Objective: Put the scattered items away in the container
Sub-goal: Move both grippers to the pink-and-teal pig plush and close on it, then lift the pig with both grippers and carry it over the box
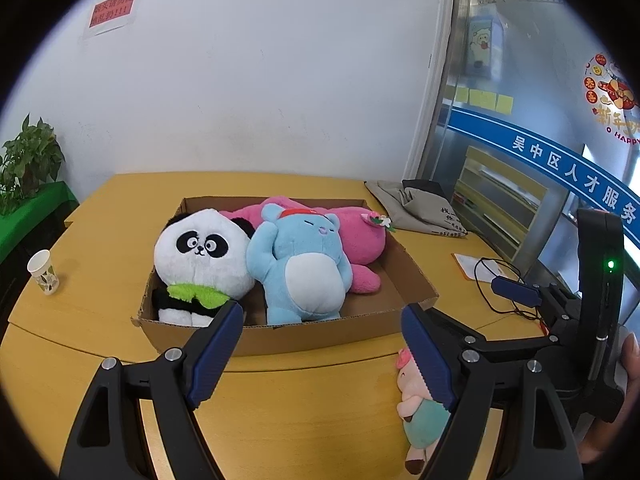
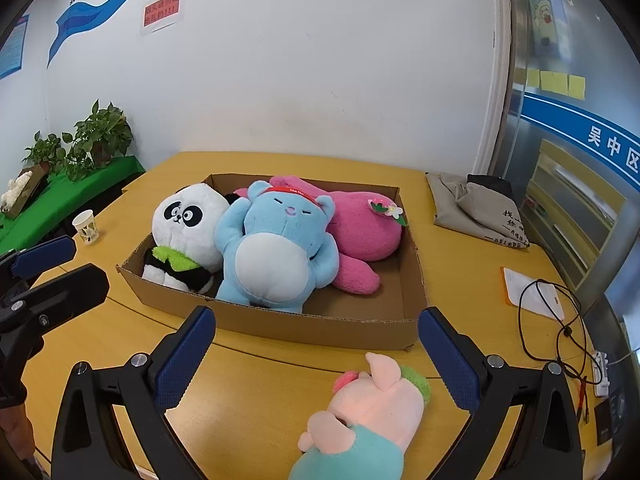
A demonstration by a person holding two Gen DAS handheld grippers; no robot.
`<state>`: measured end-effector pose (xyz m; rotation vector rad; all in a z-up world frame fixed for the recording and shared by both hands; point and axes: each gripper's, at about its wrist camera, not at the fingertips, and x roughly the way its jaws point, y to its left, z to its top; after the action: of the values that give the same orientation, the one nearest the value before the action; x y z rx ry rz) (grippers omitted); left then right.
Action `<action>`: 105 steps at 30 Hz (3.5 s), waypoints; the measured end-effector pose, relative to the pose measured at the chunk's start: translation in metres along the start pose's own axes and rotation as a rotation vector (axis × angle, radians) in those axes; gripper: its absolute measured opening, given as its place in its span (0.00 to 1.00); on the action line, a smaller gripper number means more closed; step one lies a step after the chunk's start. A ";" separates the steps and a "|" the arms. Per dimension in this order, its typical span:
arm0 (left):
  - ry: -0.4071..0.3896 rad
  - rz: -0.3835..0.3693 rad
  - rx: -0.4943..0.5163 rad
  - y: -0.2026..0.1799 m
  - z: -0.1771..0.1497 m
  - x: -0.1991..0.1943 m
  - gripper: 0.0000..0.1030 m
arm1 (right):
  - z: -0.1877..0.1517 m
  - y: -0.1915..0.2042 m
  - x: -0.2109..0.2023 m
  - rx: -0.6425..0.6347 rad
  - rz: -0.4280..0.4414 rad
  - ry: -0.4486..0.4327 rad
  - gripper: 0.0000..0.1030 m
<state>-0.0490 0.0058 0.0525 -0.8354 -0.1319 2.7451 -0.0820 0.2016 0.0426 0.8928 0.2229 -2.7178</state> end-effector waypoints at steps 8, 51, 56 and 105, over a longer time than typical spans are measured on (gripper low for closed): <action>0.046 -0.032 0.009 -0.007 -0.007 0.014 0.79 | -0.018 -0.023 0.002 0.035 -0.018 0.019 1.00; 0.385 -0.302 -0.083 -0.019 -0.080 0.129 0.64 | -0.173 0.011 0.039 -0.078 0.271 0.287 0.70; 0.336 -0.321 -0.072 -0.025 -0.063 0.115 0.58 | -0.166 0.008 0.027 -0.085 0.252 0.234 0.66; 0.286 -0.283 0.123 -0.063 0.098 0.288 0.56 | -0.007 -0.083 0.195 0.068 0.136 0.056 0.66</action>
<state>-0.3191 0.1457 -0.0095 -1.0726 -0.0217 2.3205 -0.2535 0.2416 -0.0750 0.9662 0.0784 -2.5909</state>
